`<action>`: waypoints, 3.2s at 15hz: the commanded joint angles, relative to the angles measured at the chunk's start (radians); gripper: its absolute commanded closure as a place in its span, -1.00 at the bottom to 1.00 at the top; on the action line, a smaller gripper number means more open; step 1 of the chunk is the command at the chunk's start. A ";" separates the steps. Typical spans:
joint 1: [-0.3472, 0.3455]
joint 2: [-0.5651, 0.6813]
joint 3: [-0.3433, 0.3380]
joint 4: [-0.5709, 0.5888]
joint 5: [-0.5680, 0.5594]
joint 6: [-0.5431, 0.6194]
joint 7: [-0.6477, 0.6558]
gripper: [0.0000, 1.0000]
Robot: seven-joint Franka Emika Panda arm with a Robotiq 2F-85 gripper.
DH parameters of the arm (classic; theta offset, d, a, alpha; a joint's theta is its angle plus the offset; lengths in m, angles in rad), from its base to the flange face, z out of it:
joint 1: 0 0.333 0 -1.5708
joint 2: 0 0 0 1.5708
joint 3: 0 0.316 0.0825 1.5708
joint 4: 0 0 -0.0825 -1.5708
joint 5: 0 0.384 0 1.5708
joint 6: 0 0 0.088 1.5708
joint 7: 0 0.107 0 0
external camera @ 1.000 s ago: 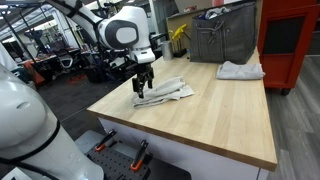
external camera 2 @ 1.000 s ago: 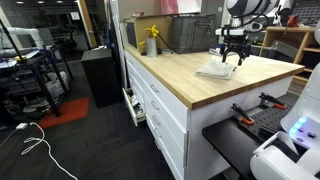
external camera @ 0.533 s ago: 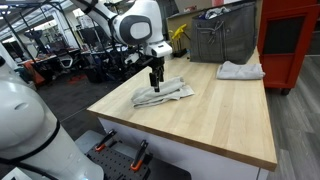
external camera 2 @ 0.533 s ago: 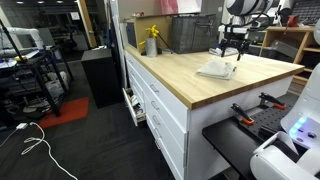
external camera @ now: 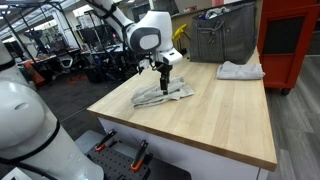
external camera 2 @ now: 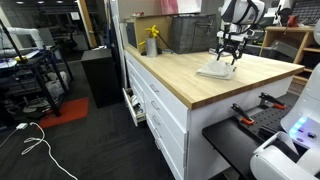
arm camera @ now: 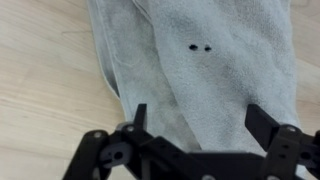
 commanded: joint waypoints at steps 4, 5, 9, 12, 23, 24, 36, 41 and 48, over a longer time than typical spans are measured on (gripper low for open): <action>-0.008 0.109 0.006 0.088 0.217 0.034 -0.190 -0.19; -0.009 0.117 0.008 0.097 0.242 0.031 -0.208 -0.05; -0.008 0.124 0.004 0.117 0.300 0.028 -0.244 0.57; 0.004 0.090 -0.004 0.104 0.278 0.041 -0.227 0.98; 0.044 -0.012 -0.047 0.026 -0.066 0.077 0.009 0.97; 0.044 -0.018 -0.054 0.018 -0.111 0.076 0.047 0.97; 0.018 -0.141 -0.062 -0.040 -0.483 -0.054 0.351 0.97; 0.002 -0.216 -0.039 -0.037 -0.488 -0.201 0.346 0.97; -0.011 -0.194 -0.021 -0.018 -0.479 -0.268 0.347 0.24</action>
